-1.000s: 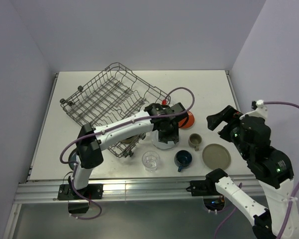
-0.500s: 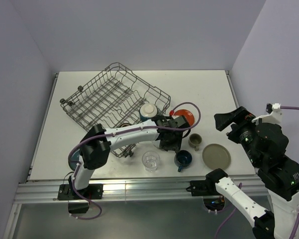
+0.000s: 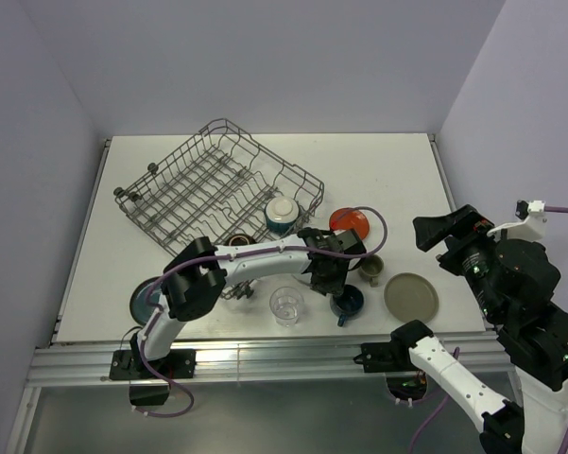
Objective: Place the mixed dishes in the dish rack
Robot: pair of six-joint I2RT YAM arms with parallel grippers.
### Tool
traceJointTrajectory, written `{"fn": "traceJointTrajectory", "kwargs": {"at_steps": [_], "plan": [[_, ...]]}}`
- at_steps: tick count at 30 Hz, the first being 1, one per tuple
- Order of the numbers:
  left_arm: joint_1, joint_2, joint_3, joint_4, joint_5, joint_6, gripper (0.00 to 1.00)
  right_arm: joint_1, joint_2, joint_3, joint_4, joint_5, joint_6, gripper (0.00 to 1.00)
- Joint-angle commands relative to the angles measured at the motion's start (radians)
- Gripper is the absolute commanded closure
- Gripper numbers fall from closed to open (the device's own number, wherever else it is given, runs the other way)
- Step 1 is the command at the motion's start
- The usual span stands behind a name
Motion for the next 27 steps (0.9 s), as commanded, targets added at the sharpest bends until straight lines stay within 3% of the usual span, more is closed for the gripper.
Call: {"fn": "traceJointTrajectory", "kwargs": {"at_steps": [1, 4, 7, 14, 27], "plan": [[-0.01, 0.028, -0.012, 0.022, 0.003, 0.022, 0.64, -0.006, -0.01, 0.034, -0.004, 0.034, -0.015, 0.02], [-0.01, 0.03, -0.018, 0.029, 0.006, 0.023, 0.79, -0.005, -0.005, 0.035, -0.006, 0.034, -0.016, 0.02], [-0.01, 0.019, 0.003, 0.026, 0.01, 0.025, 1.0, -0.006, -0.001, 0.04, -0.006, 0.032, -0.021, 0.02], [0.022, -0.088, 0.071, 0.021, 0.027, 0.025, 1.0, -0.006, 0.056, 0.051, 0.005, -0.074, -0.055, 0.02], [0.321, -0.505, -0.027, 0.291, 0.24, -0.075, 1.0, -0.008, 0.229, 0.109, 0.075, -0.546, -0.059, 0.03]]}}
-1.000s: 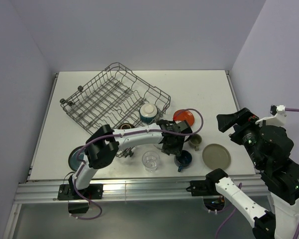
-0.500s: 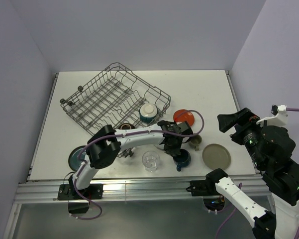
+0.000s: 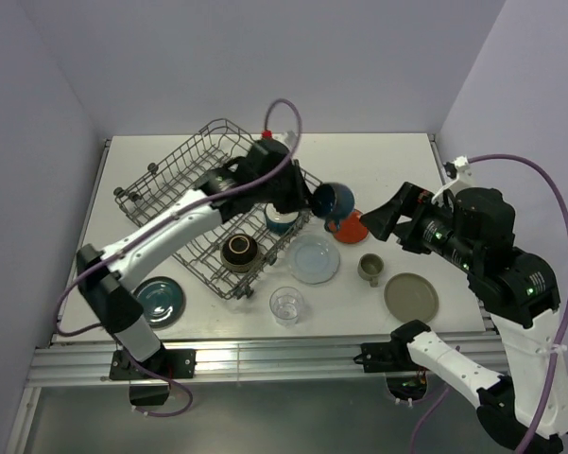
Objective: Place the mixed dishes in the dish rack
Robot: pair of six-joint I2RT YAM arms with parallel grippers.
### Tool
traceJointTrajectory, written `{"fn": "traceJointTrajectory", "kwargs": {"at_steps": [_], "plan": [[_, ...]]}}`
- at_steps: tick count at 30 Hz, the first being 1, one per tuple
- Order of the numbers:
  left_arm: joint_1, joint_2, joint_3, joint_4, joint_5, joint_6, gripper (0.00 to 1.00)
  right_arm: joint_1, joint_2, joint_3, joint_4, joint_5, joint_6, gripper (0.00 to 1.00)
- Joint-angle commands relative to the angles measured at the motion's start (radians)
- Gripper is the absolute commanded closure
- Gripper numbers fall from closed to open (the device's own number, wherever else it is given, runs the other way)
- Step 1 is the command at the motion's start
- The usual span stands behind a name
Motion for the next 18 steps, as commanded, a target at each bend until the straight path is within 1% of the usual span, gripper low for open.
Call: {"fn": "traceJointTrajectory", "kwargs": {"at_steps": [1, 3, 4, 5, 6, 7, 8, 9, 10, 12, 13, 16, 18], "plan": [[0.039, -0.127, -0.028, 0.191, 0.112, -0.059, 1.0, -0.008, 0.016, 0.043, 0.088, -0.185, 0.005, 0.03], [0.094, -0.195, -0.066, 0.25, 0.152, -0.077, 1.0, -0.013, 0.033, 0.038, 0.117, -0.299, 0.036, 0.04], [0.112, -0.218, -0.12, 0.328, 0.167, -0.1, 1.0, -0.02, 0.041, 0.024, 0.153, -0.344, 0.051, 0.05], [0.147, -0.242, -0.148, 0.365, 0.179, -0.116, 1.0, -0.023, 0.044, 0.009, 0.18, -0.438, 0.071, 0.05], [0.163, -0.284, -0.177, 0.406, 0.21, -0.136, 1.0, -0.026, 0.041, -0.014, 0.218, -0.493, 0.122, 0.06], [0.177, -0.301, -0.235, 0.449, 0.225, -0.178, 1.0, -0.032, 0.038, -0.076, 0.315, -0.543, 0.154, 0.08], [0.186, -0.316, -0.26, 0.521, 0.238, -0.198, 1.0, -0.043, 0.03, -0.116, 0.377, -0.592, 0.191, 0.09], [0.195, -0.341, -0.283, 0.552, 0.244, -0.217, 1.0, -0.045, 0.015, -0.155, 0.452, -0.682, 0.27, 0.11], [0.195, -0.351, -0.321, 0.578, 0.248, -0.246, 1.0, -0.046, 0.009, -0.214, 0.57, -0.706, 0.304, 0.13], [0.197, -0.382, -0.358, 0.652, 0.245, -0.277, 1.0, -0.052, 0.003, -0.246, 0.649, -0.737, 0.366, 0.13], [0.197, -0.394, -0.401, 0.69, 0.236, -0.309, 1.0, -0.052, 0.004, -0.267, 0.701, -0.745, 0.38, 0.14], [0.197, -0.434, -0.474, 0.81, 0.225, -0.378, 1.0, -0.052, 0.012, -0.328, 0.813, -0.784, 0.453, 0.17], [0.198, -0.445, -0.493, 0.863, 0.227, -0.413, 1.0, -0.054, 0.018, -0.35, 0.838, -0.778, 0.464, 0.18]]}}
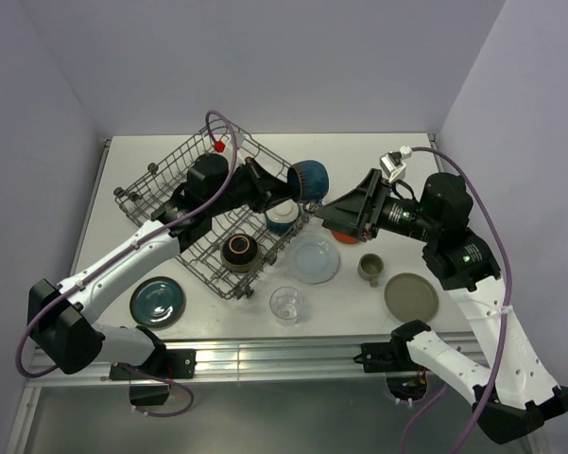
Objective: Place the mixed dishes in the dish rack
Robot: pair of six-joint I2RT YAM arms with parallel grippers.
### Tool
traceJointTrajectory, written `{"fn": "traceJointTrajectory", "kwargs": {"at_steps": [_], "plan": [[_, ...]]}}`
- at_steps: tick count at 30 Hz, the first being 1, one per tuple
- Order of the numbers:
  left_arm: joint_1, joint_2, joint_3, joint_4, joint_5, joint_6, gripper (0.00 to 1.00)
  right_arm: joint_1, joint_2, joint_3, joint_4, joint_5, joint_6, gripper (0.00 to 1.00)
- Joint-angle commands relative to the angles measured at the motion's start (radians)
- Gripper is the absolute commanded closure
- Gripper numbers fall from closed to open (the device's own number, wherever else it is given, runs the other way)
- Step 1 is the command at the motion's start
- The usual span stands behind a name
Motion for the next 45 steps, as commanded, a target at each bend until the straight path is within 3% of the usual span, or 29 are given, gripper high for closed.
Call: {"fn": "traceJointTrajectory", "kwargs": {"at_steps": [1, 6, 23, 26, 27, 32, 35, 39, 45], "plan": [[-0.001, -0.082, -0.02, 0.295, 0.032, -0.118, 1.0, -0.01, -0.005, -0.031, 0.217, -0.079, 0.084, 0.2], [-0.003, -0.133, -0.047, 0.307, 0.01, -0.121, 1.0, -0.007, 0.018, -0.043, 0.254, -0.084, 0.104, 0.29], [-0.026, -0.187, -0.104, 0.326, -0.013, -0.127, 1.0, -0.007, 0.093, -0.068, 0.439, -0.085, 0.214, 0.4], [-0.039, -0.181, -0.101, 0.326, -0.019, -0.123, 1.0, -0.006, 0.113, -0.065, 0.482, -0.082, 0.246, 0.48], [-0.043, -0.179, -0.103, 0.327, -0.022, -0.123, 1.0, -0.004, 0.118, -0.071, 0.49, -0.081, 0.257, 0.56], [-0.05, -0.167, -0.097, 0.34, -0.022, -0.124, 1.0, 0.014, 0.136, -0.092, 0.544, -0.072, 0.285, 0.6], [-0.052, -0.161, -0.09, 0.329, -0.019, -0.118, 1.0, 0.033, 0.144, -0.112, 0.562, -0.068, 0.288, 0.74], [-0.052, -0.167, -0.109, 0.318, -0.014, -0.115, 1.0, 0.042, 0.165, -0.108, 0.551, -0.068, 0.276, 1.0], [-0.052, -0.182, -0.113, 0.21, -0.016, -0.068, 1.0, 0.073, 0.221, -0.037, 0.507, -0.065, 0.22, 1.0]]}}
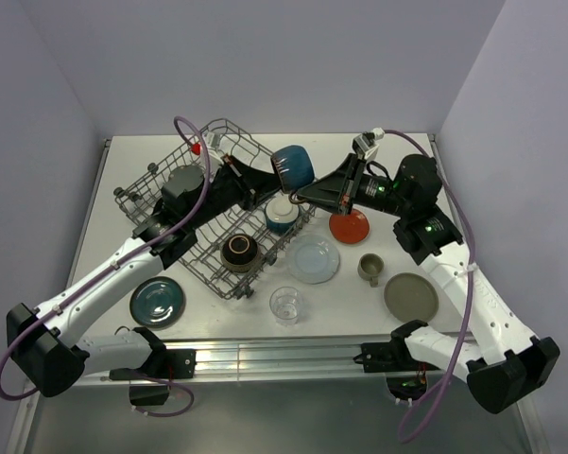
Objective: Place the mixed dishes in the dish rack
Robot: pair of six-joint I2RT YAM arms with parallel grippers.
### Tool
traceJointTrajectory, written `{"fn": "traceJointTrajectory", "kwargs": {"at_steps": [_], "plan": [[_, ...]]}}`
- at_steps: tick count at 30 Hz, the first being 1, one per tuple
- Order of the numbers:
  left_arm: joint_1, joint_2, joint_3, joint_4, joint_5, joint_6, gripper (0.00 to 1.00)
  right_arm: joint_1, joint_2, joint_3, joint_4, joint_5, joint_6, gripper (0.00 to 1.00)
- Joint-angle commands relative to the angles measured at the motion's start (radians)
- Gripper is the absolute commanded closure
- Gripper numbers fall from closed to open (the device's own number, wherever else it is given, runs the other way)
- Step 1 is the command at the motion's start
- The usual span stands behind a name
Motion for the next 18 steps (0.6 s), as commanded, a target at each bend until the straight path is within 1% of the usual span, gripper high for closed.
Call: {"fn": "traceJointTrajectory", "kwargs": {"at_steps": [1, 2, 3, 4, 5, 6, 7, 9, 10, 11, 13, 14, 15, 16, 17, 18], "plan": [[-0.029, -0.03, 0.022, -0.033, 0.057, 0.072, 0.98, 0.036, 0.044, 0.06, 0.019, 0.022, -0.033, 1.0], [-0.026, -0.039, 0.027, -0.057, 0.053, 0.094, 0.91, 0.035, 0.049, 0.065, 0.019, 0.024, -0.038, 1.0], [-0.023, -0.047, 0.028, -0.086, 0.045, 0.105, 0.59, 0.035, 0.054, 0.066, 0.019, 0.025, -0.042, 1.0], [-0.018, -0.058, 0.027, -0.135, 0.033, 0.116, 0.45, 0.035, 0.064, 0.068, 0.017, 0.03, -0.044, 1.0], [-0.014, -0.081, 0.025, -0.183, 0.004, 0.131, 0.35, 0.035, 0.069, 0.063, 0.017, 0.03, -0.048, 1.0], [-0.007, -0.096, 0.019, -0.214, -0.015, 0.138, 0.23, 0.035, 0.075, 0.063, 0.022, 0.03, -0.048, 1.0], [0.011, -0.113, 0.013, -0.27, -0.03, 0.141, 0.17, 0.035, 0.089, 0.066, 0.019, 0.033, -0.054, 1.0], [0.032, -0.162, 0.016, -0.373, -0.116, 0.141, 0.12, 0.035, 0.106, 0.086, -0.023, 0.045, -0.09, 1.0], [0.051, -0.176, 0.023, -0.515, -0.16, 0.138, 0.11, 0.035, 0.125, 0.095, -0.035, 0.053, -0.117, 1.0], [0.062, -0.194, 0.055, -0.609, -0.259, 0.122, 0.1, 0.035, 0.136, 0.11, -0.044, 0.059, -0.131, 1.0], [0.077, -0.208, 0.095, -0.787, -0.375, 0.102, 0.09, 0.036, 0.179, 0.13, -0.086, 0.074, -0.186, 1.0], [0.08, -0.213, 0.14, -0.959, -0.433, 0.067, 0.08, 0.039, 0.196, 0.153, -0.106, 0.091, -0.212, 1.0], [0.083, -0.211, 0.161, -1.041, -0.532, 0.046, 0.08, 0.046, 0.214, 0.173, -0.16, 0.106, -0.247, 1.0], [0.089, -0.205, 0.184, -1.115, -0.574, 0.023, 0.08, 0.053, 0.256, 0.198, -0.206, 0.131, -0.343, 1.0], [0.091, -0.196, 0.22, -1.222, -0.607, -0.003, 0.08, 0.084, 0.279, 0.262, -0.256, 0.164, -0.399, 1.0], [0.094, -0.191, 0.234, -1.247, -0.639, 0.003, 0.08, 0.104, 0.308, 0.302, -0.364, 0.245, -0.462, 1.0]]}}
